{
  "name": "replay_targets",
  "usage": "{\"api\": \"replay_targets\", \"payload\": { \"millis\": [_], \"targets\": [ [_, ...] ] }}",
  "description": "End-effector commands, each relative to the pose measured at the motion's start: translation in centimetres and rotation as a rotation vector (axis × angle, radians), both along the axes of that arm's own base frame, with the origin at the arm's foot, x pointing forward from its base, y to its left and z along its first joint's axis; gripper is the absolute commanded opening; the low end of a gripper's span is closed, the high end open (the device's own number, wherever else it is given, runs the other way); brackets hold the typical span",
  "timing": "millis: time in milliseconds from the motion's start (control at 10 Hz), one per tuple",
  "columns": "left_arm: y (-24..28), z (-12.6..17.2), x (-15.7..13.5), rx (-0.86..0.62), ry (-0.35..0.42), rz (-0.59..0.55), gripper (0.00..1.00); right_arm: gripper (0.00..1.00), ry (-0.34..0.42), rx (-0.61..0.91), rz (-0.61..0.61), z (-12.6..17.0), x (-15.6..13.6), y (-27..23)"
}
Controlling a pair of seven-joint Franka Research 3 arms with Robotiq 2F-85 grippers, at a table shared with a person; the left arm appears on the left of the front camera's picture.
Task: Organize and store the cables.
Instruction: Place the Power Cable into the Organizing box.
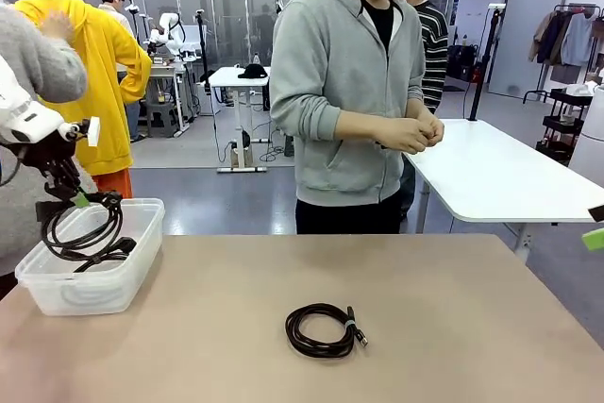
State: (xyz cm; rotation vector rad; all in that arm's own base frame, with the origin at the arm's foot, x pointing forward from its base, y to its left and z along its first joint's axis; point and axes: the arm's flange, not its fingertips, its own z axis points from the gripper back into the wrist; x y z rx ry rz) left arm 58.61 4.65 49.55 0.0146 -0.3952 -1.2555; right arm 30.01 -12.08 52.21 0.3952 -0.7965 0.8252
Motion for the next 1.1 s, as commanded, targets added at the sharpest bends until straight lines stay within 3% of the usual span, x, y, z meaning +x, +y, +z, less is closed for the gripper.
{"api": "replay_targets", "payload": {
  "millis": [0,400,700,800,900,1000],
  "targets": [
    [-0.2,-1.0,2.2,0.002,0.018,0.036,0.18,1.0,0.019,-0.006,-0.008,0.1,-0.2,0.1],
    [-0.3,-5.2,3.6,-0.004,0.088,0.066,0.18,1.0,0.019,-0.006,-0.008,0.1,-0.2,0.1],
    [-0.6,-5.8,3.4,0.044,0.093,0.102,0.21,1.0,0.019,-0.006,-0.008,0.1,-0.2,0.1],
    [-0.6,-5.9,3.5,0.04,0.094,0.107,0.56,1.0,0.019,-0.006,-0.008,0.1,-0.2,0.1],
    [-0.6,-6.0,3.5,0.037,0.095,0.108,0.6,1.0,0.019,-0.006,-0.008,0.1,-0.2,0.1],
    [-0.7,-6.0,3.6,0.04,0.094,0.113,0.95,1.0,0.019,-0.006,-0.008,0.1,-0.2,0.1]
  ]
}}
